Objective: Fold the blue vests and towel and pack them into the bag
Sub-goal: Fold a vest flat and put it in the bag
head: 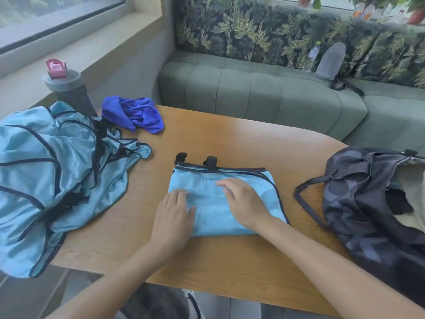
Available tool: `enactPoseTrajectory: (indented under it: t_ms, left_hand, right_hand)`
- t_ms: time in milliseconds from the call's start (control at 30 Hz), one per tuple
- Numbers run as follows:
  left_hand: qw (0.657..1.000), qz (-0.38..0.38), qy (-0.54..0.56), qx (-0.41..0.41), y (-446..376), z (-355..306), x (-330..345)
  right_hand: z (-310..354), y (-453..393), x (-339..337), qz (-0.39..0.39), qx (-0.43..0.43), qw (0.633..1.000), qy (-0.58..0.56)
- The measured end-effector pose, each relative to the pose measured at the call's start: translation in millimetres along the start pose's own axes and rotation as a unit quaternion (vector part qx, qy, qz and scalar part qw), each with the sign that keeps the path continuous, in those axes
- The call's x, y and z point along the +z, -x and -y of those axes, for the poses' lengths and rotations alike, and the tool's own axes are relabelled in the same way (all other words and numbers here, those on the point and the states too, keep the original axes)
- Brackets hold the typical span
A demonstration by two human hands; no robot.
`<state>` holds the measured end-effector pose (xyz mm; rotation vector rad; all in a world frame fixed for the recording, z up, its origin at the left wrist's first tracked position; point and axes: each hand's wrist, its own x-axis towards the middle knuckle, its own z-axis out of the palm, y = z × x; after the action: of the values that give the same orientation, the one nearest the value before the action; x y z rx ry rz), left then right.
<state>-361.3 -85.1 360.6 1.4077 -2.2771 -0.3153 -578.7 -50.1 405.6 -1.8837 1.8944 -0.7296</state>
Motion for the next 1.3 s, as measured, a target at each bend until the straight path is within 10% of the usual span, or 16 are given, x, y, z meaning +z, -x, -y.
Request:
enactPoseTrajectory:
  t_ms: [300, 667, 833, 1000, 1300]
  left_hand:
    - [0.992, 0.074, -0.085, 0.051, 16.9, 12.1, 16.4]
    - [0.978, 0.134, -0.091, 0.129, 12.3, 23.2, 9.3]
    - [0.911, 0.263, -0.07, 0.309, -20.3, 46.3, -22.6]
    - [0.852, 0.209, -0.209, 0.432, -71.2, 64.1, -24.4]
    - [0.866, 0.207, -0.304, 0.338, -58.6, 15.2, -33.6]
  right_hand:
    - [31.1, -106.4, 65.3, 0.203, -0.218, 0.937, 0.183]
    - [-8.1, -138.8, 29.5, 0.196, -0.036, 0.924, 0.326]
    - [-48.3, -74.6, -8.0, 0.185, 0.031, 0.921, 0.341]
    - [-49.7, 4.9, -19.0, 0.168, 0.138, 0.939, 0.265]
    - [-24.8, 53.7, -26.2, 0.063, 0.19, 0.972, 0.121]
